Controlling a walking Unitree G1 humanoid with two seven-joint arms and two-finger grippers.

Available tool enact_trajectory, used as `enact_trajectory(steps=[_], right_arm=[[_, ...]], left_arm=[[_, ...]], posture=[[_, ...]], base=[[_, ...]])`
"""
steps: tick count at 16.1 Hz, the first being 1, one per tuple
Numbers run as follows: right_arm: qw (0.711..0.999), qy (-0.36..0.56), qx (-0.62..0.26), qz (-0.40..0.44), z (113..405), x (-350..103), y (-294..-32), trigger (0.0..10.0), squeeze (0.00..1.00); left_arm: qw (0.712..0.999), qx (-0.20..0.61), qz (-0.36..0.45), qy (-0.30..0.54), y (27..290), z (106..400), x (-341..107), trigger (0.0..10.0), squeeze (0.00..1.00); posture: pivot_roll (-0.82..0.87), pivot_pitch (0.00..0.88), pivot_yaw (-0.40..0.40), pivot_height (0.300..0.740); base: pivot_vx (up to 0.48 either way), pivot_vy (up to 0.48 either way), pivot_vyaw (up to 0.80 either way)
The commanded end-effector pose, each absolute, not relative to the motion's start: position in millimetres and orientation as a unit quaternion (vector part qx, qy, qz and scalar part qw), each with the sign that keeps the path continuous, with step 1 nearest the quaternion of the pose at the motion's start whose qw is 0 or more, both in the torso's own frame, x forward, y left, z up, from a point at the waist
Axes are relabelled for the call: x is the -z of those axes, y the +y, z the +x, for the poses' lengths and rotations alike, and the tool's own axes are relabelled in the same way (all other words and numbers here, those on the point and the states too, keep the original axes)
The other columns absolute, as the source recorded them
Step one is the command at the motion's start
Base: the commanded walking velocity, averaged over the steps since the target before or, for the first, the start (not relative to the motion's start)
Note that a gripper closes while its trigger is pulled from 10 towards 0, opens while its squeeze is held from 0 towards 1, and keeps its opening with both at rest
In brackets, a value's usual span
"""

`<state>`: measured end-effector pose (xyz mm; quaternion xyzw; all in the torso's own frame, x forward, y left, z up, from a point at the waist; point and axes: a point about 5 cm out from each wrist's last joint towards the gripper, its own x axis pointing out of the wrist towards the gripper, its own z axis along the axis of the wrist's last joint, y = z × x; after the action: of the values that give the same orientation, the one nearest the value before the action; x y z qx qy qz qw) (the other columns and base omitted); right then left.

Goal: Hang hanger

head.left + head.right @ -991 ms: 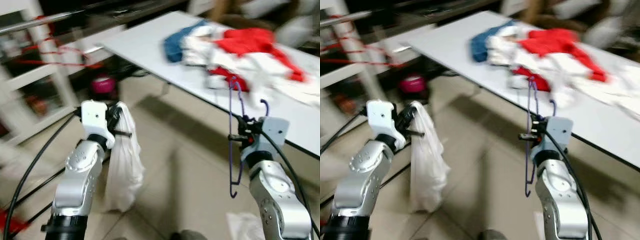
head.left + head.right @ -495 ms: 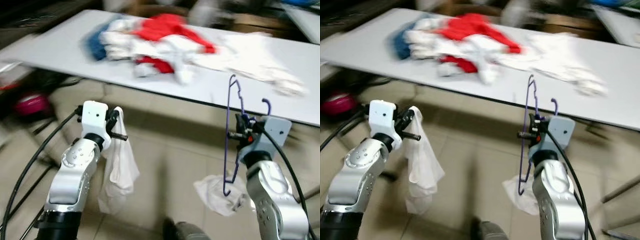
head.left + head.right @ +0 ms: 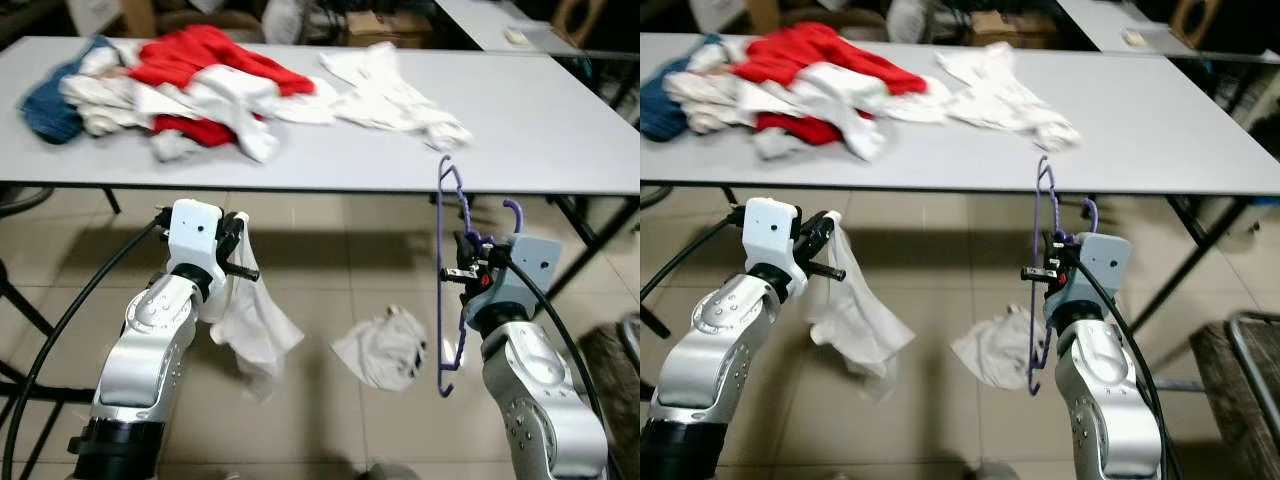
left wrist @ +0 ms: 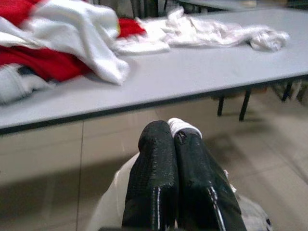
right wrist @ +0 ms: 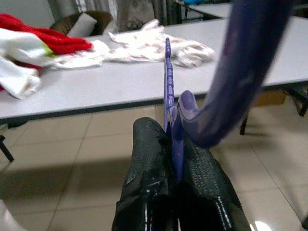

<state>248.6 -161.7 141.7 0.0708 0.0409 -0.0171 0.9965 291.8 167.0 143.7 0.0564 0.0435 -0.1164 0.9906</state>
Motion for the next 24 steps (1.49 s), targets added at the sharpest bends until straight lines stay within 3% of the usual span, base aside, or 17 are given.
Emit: enact_trajectory(steps=[1, 11, 15, 24], right_arm=[[0.997, 0.038, 0.024, 0.062, 247, -145, -168, 10.0, 0.0], [0.998, 0.045, 0.023, 0.036, 243, -147, -169, 10.0, 0.0], [0.998, 0.049, 0.009, 0.039, 247, -145, -168, 10.0, 0.0], [0.998, 0.049, -0.008, 0.042, 250, -144, -172, 10.0, 0.0]], left_arm=[[0.99, 0.127, 0.056, 0.03, 160, 293, -150, 10.0, 0.0], [0.989, 0.132, 0.049, 0.034, 154, 290, -146, 10.0, 0.0], [0.988, 0.148, 0.023, 0.029, 148, 291, -147, 10.0, 0.0], [0.987, 0.16, 0.01, 0.015, 147, 292, -150, 10.0, 0.0]], posture=[[-0.14, 0.052, 0.003, 0.74], [-0.15, 0.042, 0.0, 0.74], [-0.15, 0.031, -0.004, 0.74], [-0.16, 0.001, -0.009, 0.74]], base=[[0.0, -0.345, 0.0], [0.0, -0.339, 0.0], [0.0, 0.0, 0.0], [0.122, 0.0, -0.54]])
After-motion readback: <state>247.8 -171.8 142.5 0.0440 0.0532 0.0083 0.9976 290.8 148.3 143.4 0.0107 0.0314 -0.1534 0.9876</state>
